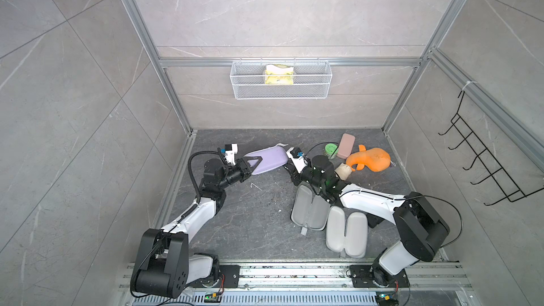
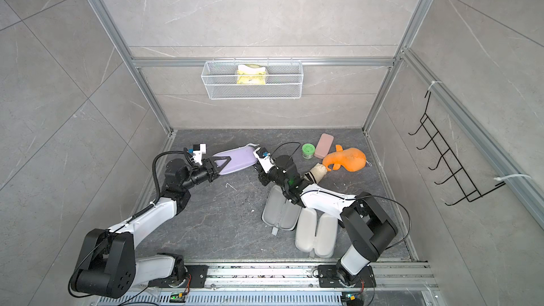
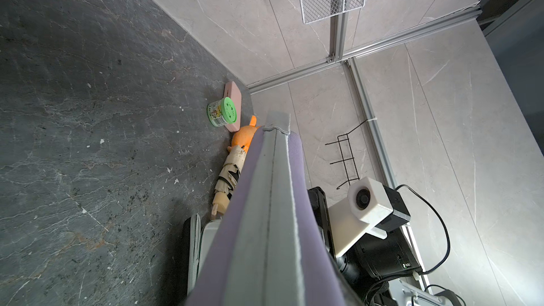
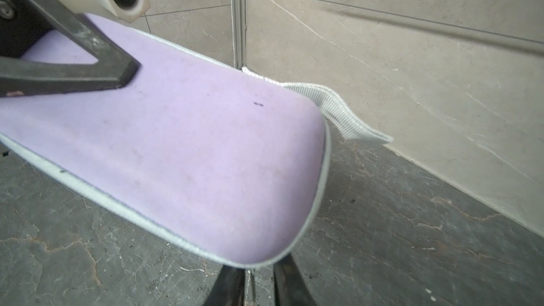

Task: Put umbrellas into zippered umbrella sleeves
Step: Zip the zipper on the umbrella sleeve.

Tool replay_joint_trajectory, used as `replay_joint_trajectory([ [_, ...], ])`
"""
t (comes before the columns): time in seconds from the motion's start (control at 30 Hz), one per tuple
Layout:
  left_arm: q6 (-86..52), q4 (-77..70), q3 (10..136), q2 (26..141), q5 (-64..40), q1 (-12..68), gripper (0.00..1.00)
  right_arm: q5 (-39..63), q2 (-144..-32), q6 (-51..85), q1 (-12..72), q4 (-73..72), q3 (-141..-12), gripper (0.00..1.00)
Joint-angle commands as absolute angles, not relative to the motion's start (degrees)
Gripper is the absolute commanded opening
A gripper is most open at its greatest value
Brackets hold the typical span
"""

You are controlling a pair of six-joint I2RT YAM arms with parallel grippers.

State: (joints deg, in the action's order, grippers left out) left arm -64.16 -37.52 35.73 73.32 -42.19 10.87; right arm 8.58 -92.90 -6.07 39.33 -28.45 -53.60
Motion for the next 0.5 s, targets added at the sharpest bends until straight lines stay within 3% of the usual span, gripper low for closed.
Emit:
replay_joint_trajectory([
  [0.0, -62.3, -41.1, 38.6, 71.0, -45.5, 11.2, 0.16, 8.0, -92.7, -7.9, 39.5, -27.0, -55.5, 0.13],
  [0.2, -59.1, -36.0, 39.7, 69.7, -47.1, 11.0, 0.15, 5.7, -92.3, -10.2, 39.5, -26.0, -54.9, 0.0],
  [0.47, -47.9, -18.4, 44.9, 68.0, -55.2, 8.6, 0.13, 3.5, -91.0, -15.9, 36.0, -24.2, -54.4, 0.0],
])
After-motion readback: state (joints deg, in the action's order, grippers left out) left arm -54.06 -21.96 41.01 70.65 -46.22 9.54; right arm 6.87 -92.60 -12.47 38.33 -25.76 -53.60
